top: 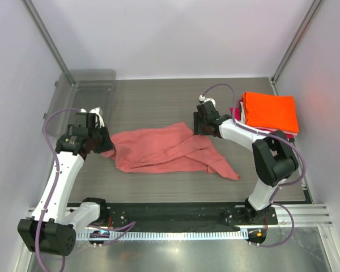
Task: Fold and stack the t-shirts
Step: Flatten the tshirt out
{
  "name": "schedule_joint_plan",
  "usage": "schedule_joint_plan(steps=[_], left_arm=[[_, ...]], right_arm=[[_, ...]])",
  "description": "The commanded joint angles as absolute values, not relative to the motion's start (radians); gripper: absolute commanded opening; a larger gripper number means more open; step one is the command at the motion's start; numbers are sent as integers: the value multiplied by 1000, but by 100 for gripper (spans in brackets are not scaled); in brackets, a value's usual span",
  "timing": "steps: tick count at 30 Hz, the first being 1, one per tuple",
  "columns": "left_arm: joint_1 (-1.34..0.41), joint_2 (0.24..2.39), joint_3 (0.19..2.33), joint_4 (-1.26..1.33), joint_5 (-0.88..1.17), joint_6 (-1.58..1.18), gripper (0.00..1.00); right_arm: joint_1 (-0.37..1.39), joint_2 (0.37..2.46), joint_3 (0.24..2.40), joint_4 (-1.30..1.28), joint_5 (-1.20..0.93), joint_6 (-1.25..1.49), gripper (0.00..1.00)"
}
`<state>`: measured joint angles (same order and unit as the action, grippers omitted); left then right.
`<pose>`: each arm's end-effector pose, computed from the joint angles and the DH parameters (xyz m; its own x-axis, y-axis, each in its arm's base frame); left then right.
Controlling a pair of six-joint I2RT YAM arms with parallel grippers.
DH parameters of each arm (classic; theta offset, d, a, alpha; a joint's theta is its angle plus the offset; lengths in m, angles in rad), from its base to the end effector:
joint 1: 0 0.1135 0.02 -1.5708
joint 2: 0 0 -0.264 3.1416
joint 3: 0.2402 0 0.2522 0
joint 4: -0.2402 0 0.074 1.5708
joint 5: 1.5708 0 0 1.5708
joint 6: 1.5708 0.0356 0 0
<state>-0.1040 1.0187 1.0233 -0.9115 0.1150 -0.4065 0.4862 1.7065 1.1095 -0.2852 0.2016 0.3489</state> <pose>0.1921 -0.0242 0.3133 -0.7881 -0.3126 -0.5302 -0.1504 0.9331 -0.3266 0.3227 0.1625 0.2029 -0.7596 -0.0226 -0.6500 -0.0911 0.9932 0.0719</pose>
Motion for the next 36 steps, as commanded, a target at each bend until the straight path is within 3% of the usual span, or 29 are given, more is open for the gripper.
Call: schedule_joint_plan(steps=[1, 6, 9, 11, 13, 15, 18, 22, 28, 36], left_arm=[[-100, 1014, 1032, -876, 104, -382, 0], [-100, 1012, 1035, -879, 95, -379, 0], [-100, 1011, 1037, -884, 86, -382, 0], [-100, 1011, 1043, -888, 78, -382, 0], [-100, 1009, 1045, -888, 80, -383, 0], [-100, 1012, 1043, -885, 84, -383, 0], [-100, 1020, 1040, -882, 89, -385, 0], [-100, 1019, 1043, -890, 87, -382, 0], [-100, 1014, 1035, -884, 80, -382, 0], [-100, 1090, 1049, -747, 34, -413, 0]], right_arm=[[482, 1753, 1181, -282, 258, 331, 56], [480, 1792, 1193, -284, 229, 341, 53], [482, 1781, 1183, -285, 218, 344, 39], [480, 1749, 1170, -285, 218, 347, 38], [482, 1730, 1146, -287, 225, 348, 42], [482, 1713, 1126, -287, 227, 345, 53], [482, 1718, 1114, -287, 233, 342, 54], [482, 1723, 1108, -285, 235, 347, 40], [477, 1692, 1109, -284, 227, 359, 3], [394, 1644, 1218, -302, 181, 394, 1]])
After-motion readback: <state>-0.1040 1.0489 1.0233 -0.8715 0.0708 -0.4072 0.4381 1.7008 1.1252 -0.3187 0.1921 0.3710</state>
